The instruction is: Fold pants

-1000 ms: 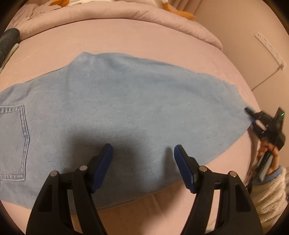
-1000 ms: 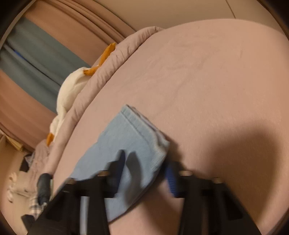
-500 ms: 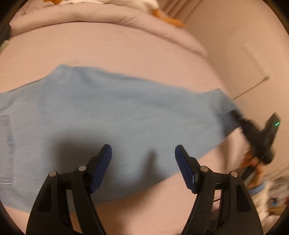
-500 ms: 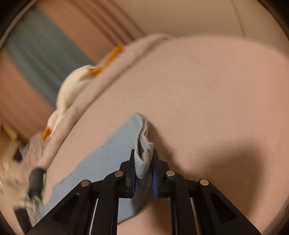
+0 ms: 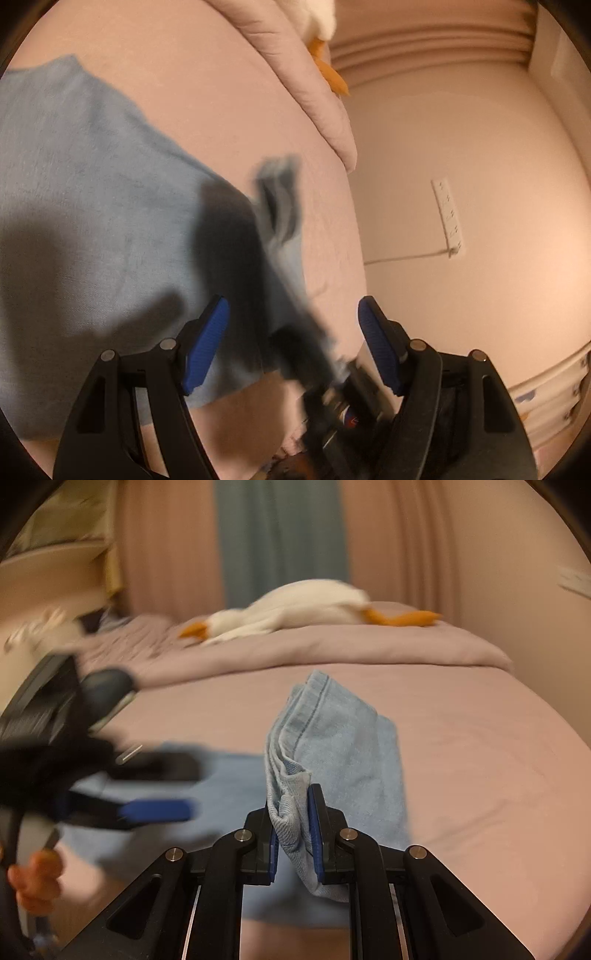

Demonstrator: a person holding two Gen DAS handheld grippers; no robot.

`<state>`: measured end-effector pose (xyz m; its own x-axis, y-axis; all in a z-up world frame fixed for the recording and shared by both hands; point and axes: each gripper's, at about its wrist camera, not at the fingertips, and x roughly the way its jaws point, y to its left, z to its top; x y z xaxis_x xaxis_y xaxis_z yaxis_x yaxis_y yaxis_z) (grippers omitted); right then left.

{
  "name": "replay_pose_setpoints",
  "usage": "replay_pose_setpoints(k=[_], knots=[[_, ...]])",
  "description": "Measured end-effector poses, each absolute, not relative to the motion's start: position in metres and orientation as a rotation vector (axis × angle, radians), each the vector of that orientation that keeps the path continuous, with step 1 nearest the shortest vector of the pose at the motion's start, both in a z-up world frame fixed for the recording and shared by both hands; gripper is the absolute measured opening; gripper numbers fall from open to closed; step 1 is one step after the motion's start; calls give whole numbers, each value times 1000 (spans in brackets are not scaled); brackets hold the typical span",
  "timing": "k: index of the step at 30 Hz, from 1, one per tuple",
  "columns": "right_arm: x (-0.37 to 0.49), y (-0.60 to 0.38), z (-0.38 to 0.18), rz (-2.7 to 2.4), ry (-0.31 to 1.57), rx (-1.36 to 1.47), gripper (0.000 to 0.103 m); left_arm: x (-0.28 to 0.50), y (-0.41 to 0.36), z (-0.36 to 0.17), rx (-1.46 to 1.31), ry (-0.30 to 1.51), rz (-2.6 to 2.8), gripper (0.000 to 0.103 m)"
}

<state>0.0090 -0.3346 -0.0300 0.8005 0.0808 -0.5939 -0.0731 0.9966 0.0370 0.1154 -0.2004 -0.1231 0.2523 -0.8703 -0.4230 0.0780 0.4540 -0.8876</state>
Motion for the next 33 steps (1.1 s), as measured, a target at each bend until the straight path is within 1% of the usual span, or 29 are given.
replay_pose_setpoints(k=[2,3,4,5,7,9,15,20,21,22,23,25,26,27,28,29,30,31,33], knots=[[10,-314,-38,122,660,-47,15,114,-189,-126,-899,1146,-757,70],[10,-306,-42,138,671,-69,15,116,-184,-130,-914,1153,-727,66],[9,-299,-45,160,679,-86,15,119,-180,-131,-922,1154,-711,53],[8,-294,-47,172,684,-96,15,122,-174,-133,-931,1156,-680,47],[9,-282,-51,194,693,-115,15,128,-162,-133,-927,1144,-628,24],[13,-274,-53,226,702,-109,15,132,-149,-128,-896,1120,-586,16],[19,-242,-54,302,695,-139,15,131,-116,-119,-793,1056,-520,16],[28,-216,-57,356,704,-156,15,128,-91,-137,-755,1074,-441,17],[29,-212,-59,361,708,-165,15,129,-88,-142,-746,1092,-413,21],[30,-208,-63,362,722,-178,15,129,-87,-146,-737,1106,-391,32],[31,-207,-65,363,736,-177,16,130,-86,-149,-728,1123,-362,38],[36,-205,-73,391,780,-153,22,130,-78,-156,-779,1129,-363,41],[37,-205,-75,401,803,-144,22,128,-72,-156,-787,1128,-362,44],[39,-205,-79,417,833,-127,28,127,-69,-153,-780,1118,-354,51],[39,-208,-81,449,867,-90,36,126,-67,-150,-768,1110,-347,58],[39,-210,-80,471,880,-63,40,125,-64,-146,-750,1097,-338,60],[37,-213,-78,496,886,-40,47,123,-63,-141,-725,1081,-330,61],[35,-217,-72,535,889,-11,52,121,-62,-138,-708,1073,-329,61],[30,-226,-62,586,887,26,53,118,-64,-133,-652,1064,-328,61]])
